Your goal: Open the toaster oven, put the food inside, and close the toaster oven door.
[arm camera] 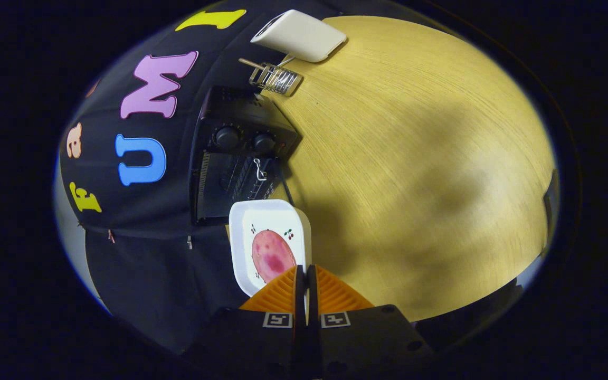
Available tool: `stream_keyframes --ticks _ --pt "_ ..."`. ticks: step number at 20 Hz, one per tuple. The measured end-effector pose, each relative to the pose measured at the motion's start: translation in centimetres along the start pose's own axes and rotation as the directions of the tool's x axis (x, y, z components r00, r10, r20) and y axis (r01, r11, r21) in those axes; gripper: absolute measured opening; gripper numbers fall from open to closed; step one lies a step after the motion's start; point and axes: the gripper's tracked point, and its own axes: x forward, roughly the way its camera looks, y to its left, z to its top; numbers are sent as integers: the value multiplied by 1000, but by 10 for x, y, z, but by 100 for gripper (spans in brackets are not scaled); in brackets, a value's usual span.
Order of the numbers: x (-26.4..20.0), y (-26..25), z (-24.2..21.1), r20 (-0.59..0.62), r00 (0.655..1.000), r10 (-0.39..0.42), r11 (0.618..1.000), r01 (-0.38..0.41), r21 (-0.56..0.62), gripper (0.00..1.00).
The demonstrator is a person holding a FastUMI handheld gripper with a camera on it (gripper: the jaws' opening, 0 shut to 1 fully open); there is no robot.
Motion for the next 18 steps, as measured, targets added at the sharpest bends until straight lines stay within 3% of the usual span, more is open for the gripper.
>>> stream_keyframes --ticks 11,18 --pt "86 63 -12 220 975 -32 988 -3 156 5" --pt "134 84 11 390 913 -119 934 -31 357 5"
